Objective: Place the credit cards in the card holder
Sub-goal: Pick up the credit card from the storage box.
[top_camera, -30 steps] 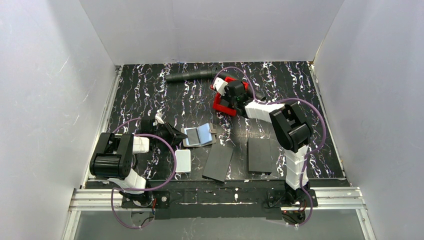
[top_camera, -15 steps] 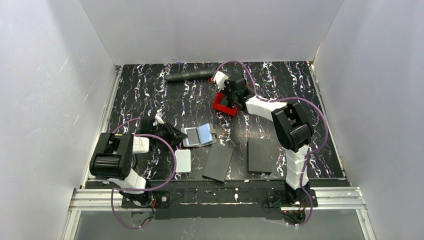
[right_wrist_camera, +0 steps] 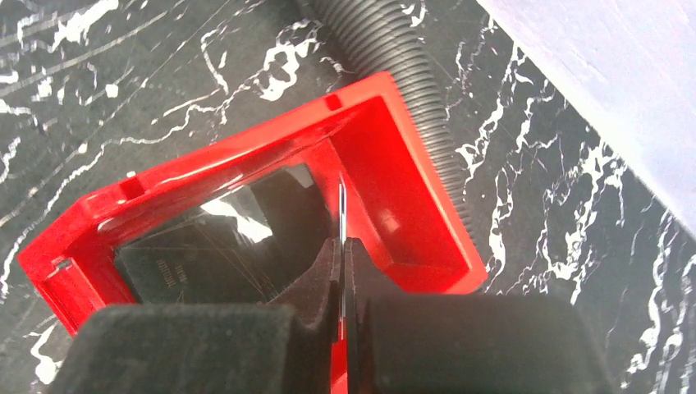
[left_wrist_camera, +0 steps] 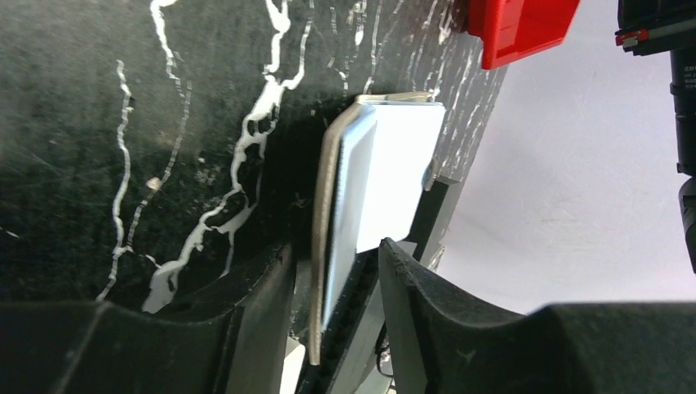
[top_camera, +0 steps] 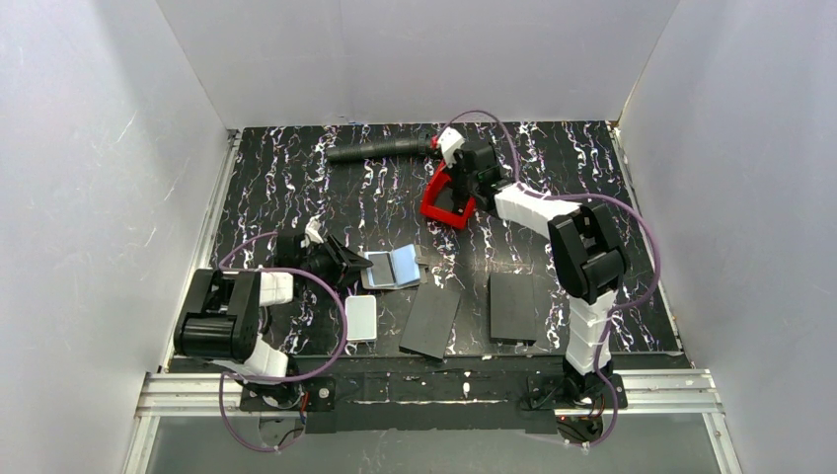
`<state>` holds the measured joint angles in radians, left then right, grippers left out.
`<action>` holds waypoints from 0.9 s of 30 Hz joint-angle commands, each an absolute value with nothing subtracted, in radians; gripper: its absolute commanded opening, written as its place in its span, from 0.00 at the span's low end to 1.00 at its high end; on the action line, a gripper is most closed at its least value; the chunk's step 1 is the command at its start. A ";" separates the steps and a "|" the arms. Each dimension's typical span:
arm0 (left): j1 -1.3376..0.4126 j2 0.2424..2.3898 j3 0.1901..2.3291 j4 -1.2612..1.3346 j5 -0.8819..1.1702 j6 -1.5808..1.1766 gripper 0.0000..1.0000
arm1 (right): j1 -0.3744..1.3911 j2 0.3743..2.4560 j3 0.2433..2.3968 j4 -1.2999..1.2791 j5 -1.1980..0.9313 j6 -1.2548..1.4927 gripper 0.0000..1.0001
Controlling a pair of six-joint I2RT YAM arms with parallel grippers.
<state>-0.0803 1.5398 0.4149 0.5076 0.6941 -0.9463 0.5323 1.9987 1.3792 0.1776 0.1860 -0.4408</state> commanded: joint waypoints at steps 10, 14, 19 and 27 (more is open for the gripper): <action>-0.052 1.273 0.562 0.052 0.613 -0.767 0.45 | 0.346 1.926 1.483 0.121 -0.100 0.094 0.01; -0.044 1.188 0.651 -0.130 0.525 -0.679 0.49 | 0.314 1.912 1.466 0.168 -0.183 0.198 0.01; -0.033 1.131 0.698 -0.188 0.470 -0.667 0.50 | 0.279 1.901 1.429 0.223 -0.253 0.308 0.01; -0.127 1.275 0.839 0.172 0.620 -0.829 0.52 | 0.183 1.881 1.277 0.547 -0.443 0.678 0.01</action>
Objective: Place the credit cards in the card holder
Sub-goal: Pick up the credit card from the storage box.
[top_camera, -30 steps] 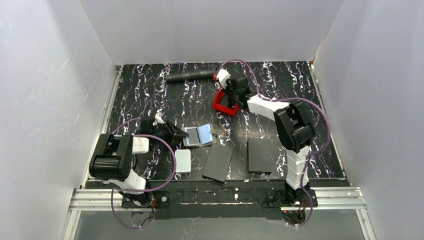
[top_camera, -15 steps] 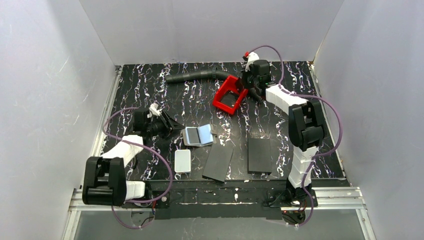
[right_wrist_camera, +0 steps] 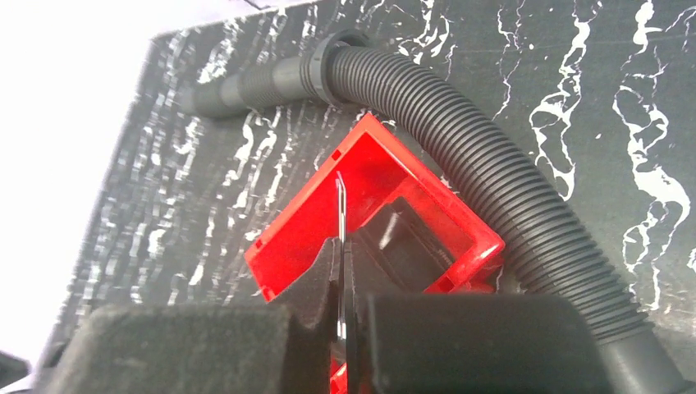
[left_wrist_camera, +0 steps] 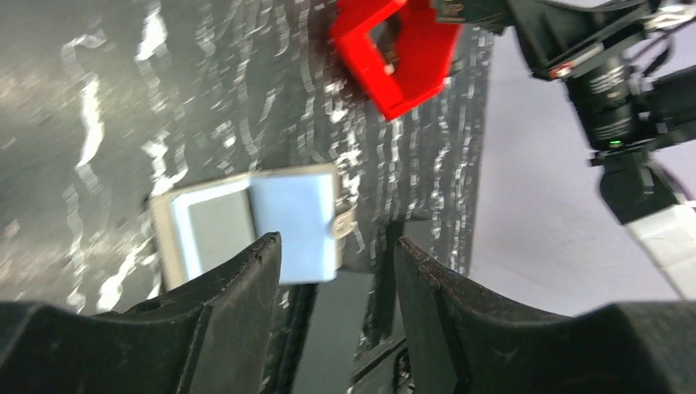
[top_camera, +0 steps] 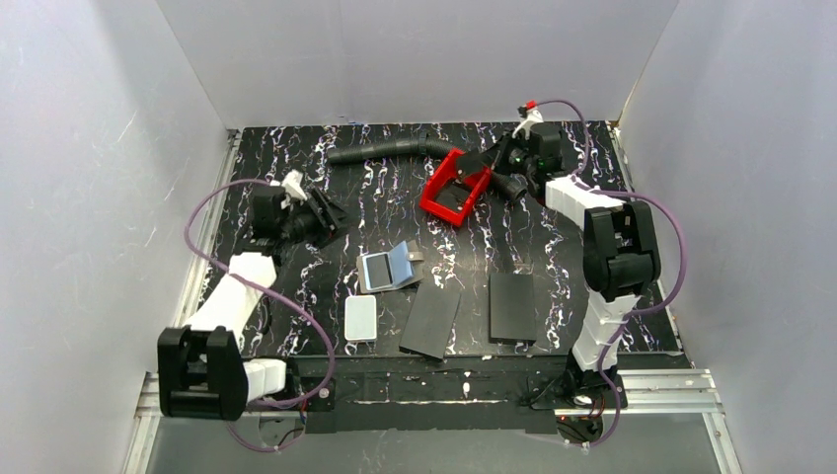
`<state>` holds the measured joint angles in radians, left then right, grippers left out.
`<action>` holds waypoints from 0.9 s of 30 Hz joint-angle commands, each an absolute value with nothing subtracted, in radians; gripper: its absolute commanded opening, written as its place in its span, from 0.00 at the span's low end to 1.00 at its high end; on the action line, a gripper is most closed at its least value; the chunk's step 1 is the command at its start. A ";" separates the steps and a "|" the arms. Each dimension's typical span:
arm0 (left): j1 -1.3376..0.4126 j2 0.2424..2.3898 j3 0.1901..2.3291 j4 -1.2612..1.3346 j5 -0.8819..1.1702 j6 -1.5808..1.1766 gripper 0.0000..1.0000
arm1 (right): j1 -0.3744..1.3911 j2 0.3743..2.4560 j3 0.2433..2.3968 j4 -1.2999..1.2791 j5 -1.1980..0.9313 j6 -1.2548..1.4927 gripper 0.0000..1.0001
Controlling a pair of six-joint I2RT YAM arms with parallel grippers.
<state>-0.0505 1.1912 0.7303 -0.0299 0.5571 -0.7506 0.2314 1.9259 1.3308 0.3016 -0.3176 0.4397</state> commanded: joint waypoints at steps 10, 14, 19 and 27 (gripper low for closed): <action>-0.381 1.736 1.171 0.435 0.549 -1.082 0.53 | 0.146 1.859 1.151 0.789 -0.528 0.930 0.01; -0.431 1.849 1.206 0.580 0.486 -1.188 0.55 | 0.141 1.863 1.086 0.972 -0.518 1.100 0.01; -0.472 1.906 1.201 0.668 0.369 -1.220 0.56 | 0.141 1.878 0.992 1.177 -0.449 1.317 0.01; -0.512 2.028 1.256 0.846 0.287 -1.337 0.50 | 0.140 1.876 0.932 1.272 -0.410 1.417 0.01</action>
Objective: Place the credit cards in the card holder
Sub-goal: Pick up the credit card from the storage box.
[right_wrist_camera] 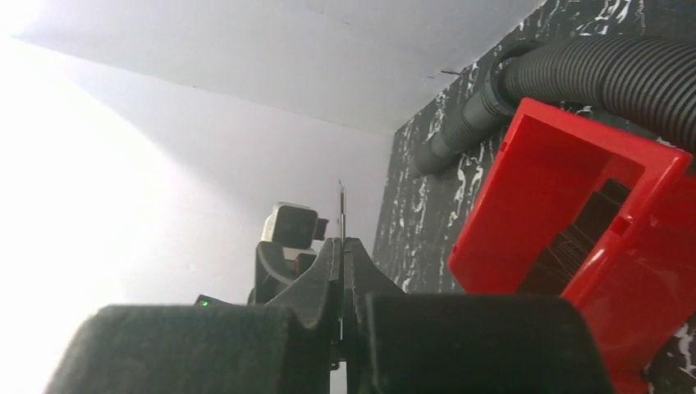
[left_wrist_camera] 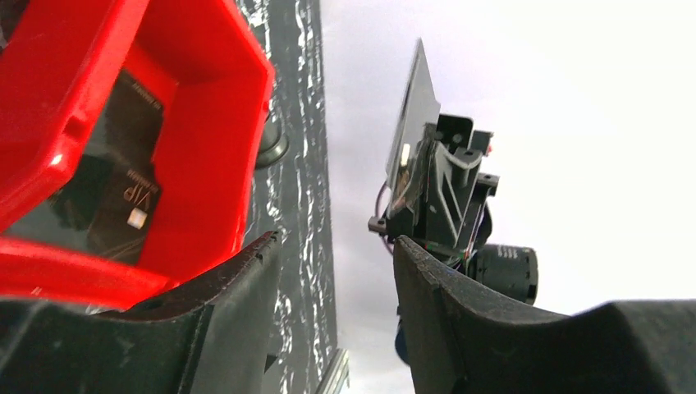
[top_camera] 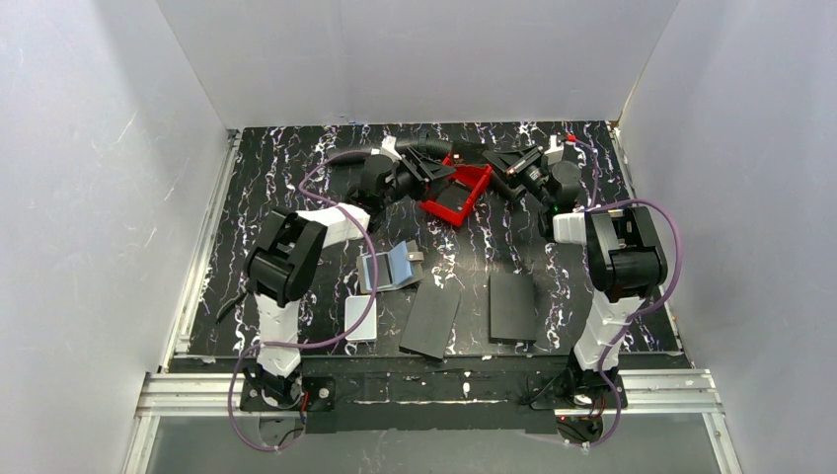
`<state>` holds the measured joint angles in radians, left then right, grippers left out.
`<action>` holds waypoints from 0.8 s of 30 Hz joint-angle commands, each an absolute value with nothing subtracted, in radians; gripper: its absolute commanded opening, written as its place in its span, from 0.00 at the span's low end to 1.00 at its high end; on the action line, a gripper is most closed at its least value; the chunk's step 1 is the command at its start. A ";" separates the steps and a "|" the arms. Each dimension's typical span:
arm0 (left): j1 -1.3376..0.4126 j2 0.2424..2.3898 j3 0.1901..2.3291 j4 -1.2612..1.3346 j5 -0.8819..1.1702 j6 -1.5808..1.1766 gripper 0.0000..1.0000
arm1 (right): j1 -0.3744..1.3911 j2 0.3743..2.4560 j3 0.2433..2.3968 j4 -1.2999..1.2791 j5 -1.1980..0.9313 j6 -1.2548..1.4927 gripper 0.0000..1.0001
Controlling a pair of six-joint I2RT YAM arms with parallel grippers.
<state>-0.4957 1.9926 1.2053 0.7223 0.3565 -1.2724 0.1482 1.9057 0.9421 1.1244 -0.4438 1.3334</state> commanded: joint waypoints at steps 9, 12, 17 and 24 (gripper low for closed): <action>-0.523 2.050 1.278 0.875 0.286 -1.319 0.48 | 0.135 1.898 0.913 1.317 -0.417 1.467 0.01; -0.523 2.049 1.286 0.887 0.315 -1.293 0.51 | 0.126 1.897 0.900 1.291 -0.427 1.472 0.01; -0.523 2.038 1.278 0.908 0.365 -1.278 0.53 | 0.120 1.915 0.884 1.305 -0.419 1.502 0.01; -0.520 2.037 1.260 0.942 0.381 -1.289 0.54 | 0.117 1.929 0.915 1.271 -0.431 1.513 0.01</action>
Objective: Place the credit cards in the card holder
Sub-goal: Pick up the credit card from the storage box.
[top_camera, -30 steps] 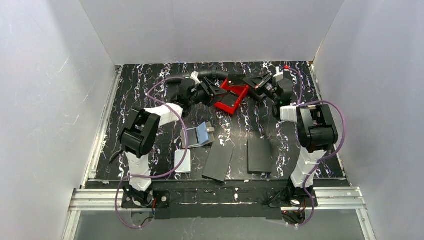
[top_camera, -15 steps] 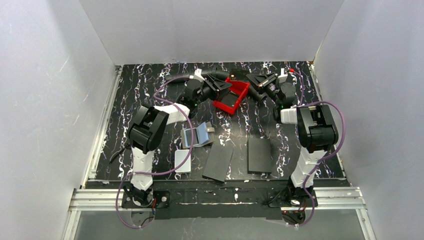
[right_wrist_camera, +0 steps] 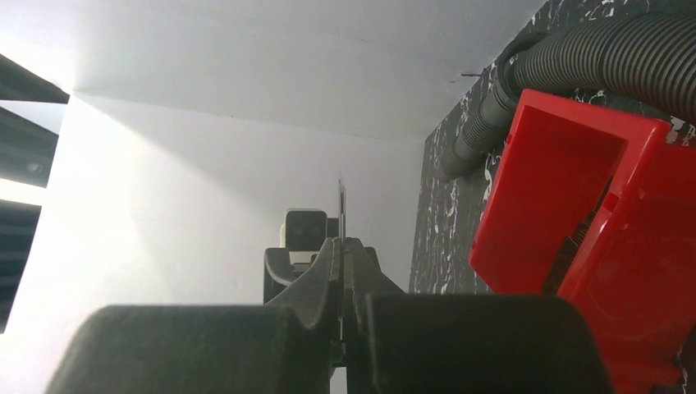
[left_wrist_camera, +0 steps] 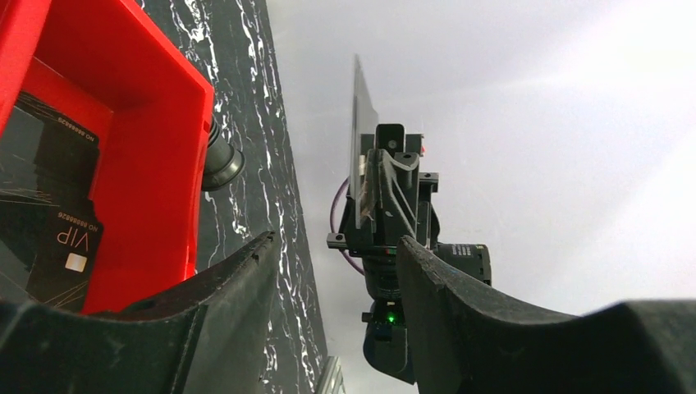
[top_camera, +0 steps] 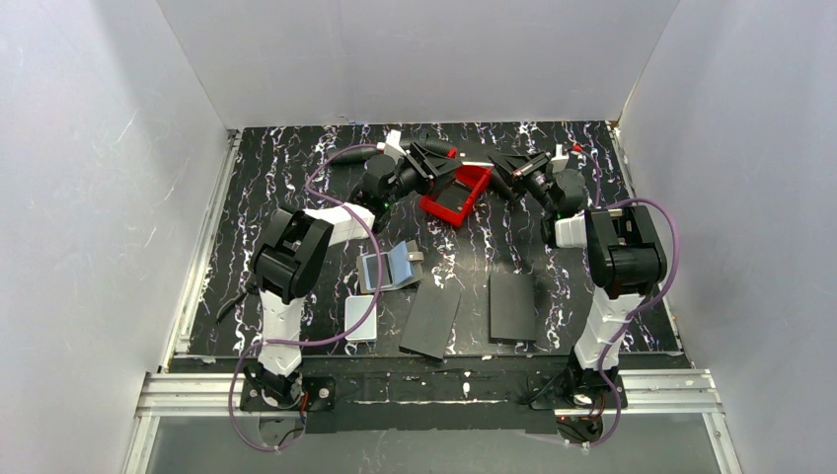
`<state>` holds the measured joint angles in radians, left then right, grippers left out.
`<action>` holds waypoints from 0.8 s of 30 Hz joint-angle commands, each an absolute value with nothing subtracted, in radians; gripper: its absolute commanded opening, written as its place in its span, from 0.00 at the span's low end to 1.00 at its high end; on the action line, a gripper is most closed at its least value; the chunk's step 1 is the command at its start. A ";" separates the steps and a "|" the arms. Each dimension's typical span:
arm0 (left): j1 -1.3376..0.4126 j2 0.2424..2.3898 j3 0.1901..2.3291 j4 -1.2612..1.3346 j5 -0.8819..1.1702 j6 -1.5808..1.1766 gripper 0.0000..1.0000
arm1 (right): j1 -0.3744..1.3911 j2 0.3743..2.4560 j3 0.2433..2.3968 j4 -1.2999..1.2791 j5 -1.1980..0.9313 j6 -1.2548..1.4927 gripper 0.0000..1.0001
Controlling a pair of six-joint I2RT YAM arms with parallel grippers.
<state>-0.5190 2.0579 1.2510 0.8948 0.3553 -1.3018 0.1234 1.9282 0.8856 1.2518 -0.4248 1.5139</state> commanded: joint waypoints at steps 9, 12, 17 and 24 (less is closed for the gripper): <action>-0.517 2.091 1.342 0.946 0.411 -1.331 0.35 | 0.112 1.928 0.917 1.264 -0.462 1.504 0.01; -0.519 2.096 1.343 0.946 0.408 -1.331 0.33 | 0.112 1.927 0.924 1.260 -0.458 1.497 0.01; -0.520 2.093 1.339 0.946 0.401 -1.331 0.26 | 0.112 1.929 0.935 1.244 -0.462 1.487 0.01; -0.520 2.095 1.336 0.946 0.397 -1.337 0.16 | 0.114 1.930 0.937 1.233 -0.458 1.485 0.01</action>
<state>-0.5190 2.1063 1.3190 0.9279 0.3931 -1.3426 0.1181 1.9308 0.9028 1.2121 -0.4553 1.5009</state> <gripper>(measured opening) 0.181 0.051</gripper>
